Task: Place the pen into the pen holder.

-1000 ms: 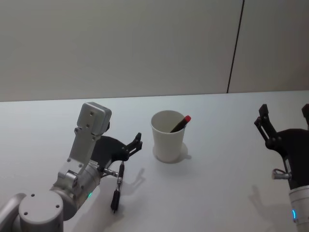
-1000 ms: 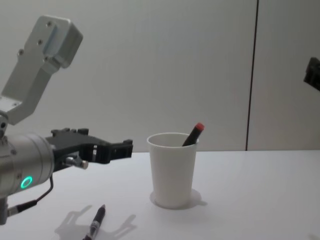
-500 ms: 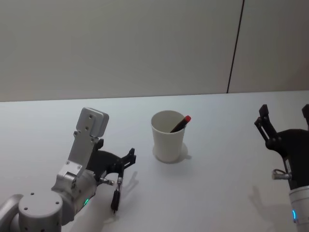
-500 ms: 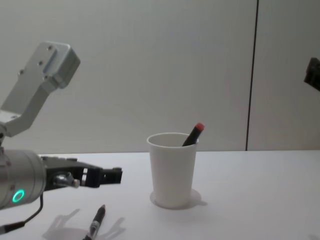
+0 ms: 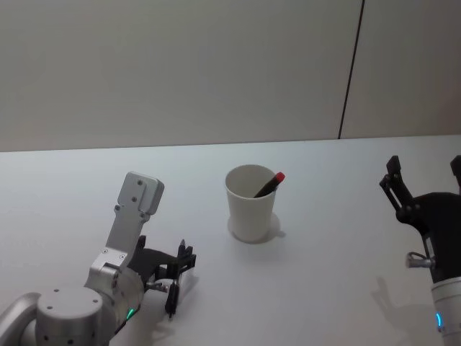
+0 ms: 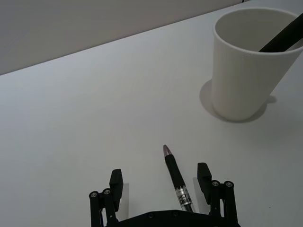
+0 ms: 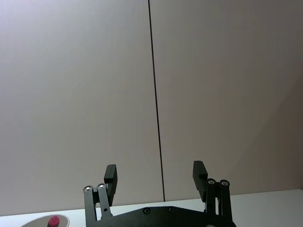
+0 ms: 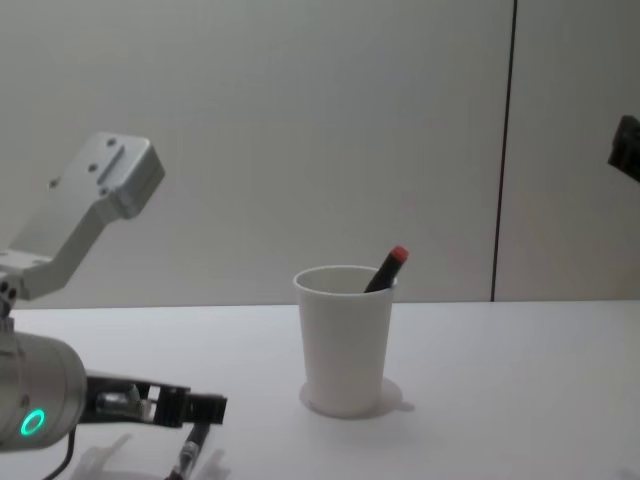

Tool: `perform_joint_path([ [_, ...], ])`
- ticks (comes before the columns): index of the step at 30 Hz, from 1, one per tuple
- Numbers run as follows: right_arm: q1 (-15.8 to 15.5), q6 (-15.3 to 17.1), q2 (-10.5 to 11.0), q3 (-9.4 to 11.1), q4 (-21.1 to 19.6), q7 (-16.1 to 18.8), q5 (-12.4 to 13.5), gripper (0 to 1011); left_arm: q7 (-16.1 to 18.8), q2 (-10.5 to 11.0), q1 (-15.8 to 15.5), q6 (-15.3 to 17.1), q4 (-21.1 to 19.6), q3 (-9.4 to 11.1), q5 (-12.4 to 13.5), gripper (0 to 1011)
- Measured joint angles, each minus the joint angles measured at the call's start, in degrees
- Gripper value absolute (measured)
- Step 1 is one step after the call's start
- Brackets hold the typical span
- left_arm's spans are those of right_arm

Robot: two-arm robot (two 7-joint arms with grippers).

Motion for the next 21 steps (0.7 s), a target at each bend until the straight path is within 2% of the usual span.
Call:
perform_joint_path([
  [10, 0.0, 0.0, 0.0, 0.0, 0.0, 0.0, 0.0, 1001, 3.0, -0.7, 1.1, 4.4, -1.4, -0.1, -1.4, 1004],
  [21, 0.0, 0.0, 0.0, 0.0, 0.0, 0.0, 0.0, 1001, 4.7, -0.8, 2.6, 7.3, -3.7, -0.1, -1.9, 1004],
])
